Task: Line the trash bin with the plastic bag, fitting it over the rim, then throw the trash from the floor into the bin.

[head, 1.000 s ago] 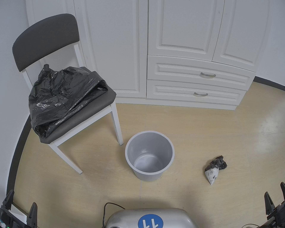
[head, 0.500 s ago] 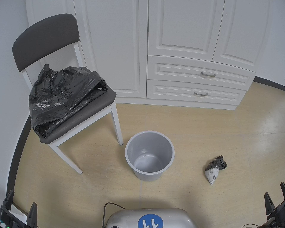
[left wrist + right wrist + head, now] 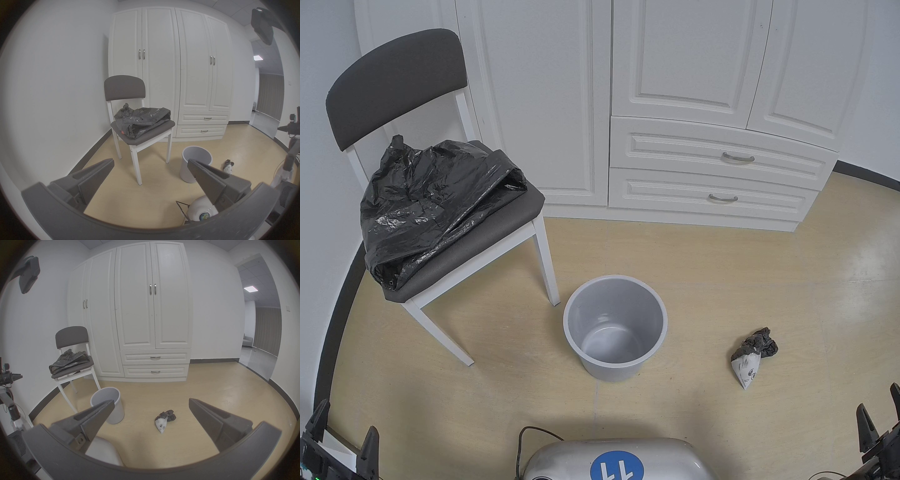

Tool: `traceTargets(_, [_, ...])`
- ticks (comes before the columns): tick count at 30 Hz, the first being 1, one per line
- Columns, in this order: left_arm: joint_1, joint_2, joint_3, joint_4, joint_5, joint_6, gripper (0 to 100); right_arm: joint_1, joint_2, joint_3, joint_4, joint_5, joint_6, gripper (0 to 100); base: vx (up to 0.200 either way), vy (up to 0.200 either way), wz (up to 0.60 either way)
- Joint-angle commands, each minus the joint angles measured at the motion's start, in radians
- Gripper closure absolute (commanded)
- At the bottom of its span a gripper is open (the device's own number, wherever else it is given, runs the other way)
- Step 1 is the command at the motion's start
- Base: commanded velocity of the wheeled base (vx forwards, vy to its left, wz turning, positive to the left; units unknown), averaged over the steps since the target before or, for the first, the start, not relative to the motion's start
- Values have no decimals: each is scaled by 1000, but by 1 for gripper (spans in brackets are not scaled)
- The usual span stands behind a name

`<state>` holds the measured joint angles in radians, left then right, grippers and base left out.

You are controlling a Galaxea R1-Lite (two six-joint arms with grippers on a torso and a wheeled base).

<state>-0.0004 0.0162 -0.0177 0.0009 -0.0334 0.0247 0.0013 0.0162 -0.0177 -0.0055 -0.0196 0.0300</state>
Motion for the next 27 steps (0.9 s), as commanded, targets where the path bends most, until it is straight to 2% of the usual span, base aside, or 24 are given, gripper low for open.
traceTargets(1, [2, -16, 18, -2, -8, 20, 0, 0, -5, 16, 7, 13, -47, 0, 0, 0, 0])
traceTargets(2, [2, -16, 18, -4, -11, 27, 0, 6, 2, 15, 9, 27, -71, 0, 0, 0, 0])
traceTargets(10, [2, -16, 18, -7, -17, 35, 0, -1, -16, 16, 4, 40, -76, 0, 0, 0, 0])
traceTargets(14, [0, -16, 18, -5, -2, -2, 0, 0, -16, 18, -1, 44, -65, 0, 0, 0, 0])
traceTargets(15, [0, -16, 12, -58, 27, -111, 0, 2, -16, 18, 1, 35, -10, 0, 0, 0, 0])
traceTargets(17, [0, -16, 4, -159, 33, -236, 0, 2, -16, 16, 1, 26, 5, 0, 0, 0, 0])
traceTargets(19, [0, -16, 2, -183, 35, -258, 0, 2, -16, 16, 1, 24, 5, 0, 0, 0, 0])
traceTargets(20, [0, -16, -19, -323, 30, -336, 0, 2, -16, 18, 1, 24, -4, 0, 0, 0, 0])
traceTargets(23, [0, -16, -38, -291, 26, -203, 0, -1, -16, 12, -11, 26, -64, 0, 0, 0, 0])
traceTargets(24, [0, -16, -47, -257, 21, -146, 0, -1, -16, -5, -47, 33, -114, 0, 0, 0, 0])
traceTargets(25, [0, -16, -48, -246, 18, -131, 0, -1, -16, -16, -60, 38, -133, 0, 0, 0, 0])
traceTargets(26, [0, -16, -81, -174, -8, -45, 0, -1, -5, -96, -123, 99, -209, 0, 0, 0, 0])
traceTargets(27, [0, -13, -110, -128, -25, -3, 0, -10, 28, -136, -117, 136, -209, 0, 0, 0, 0])
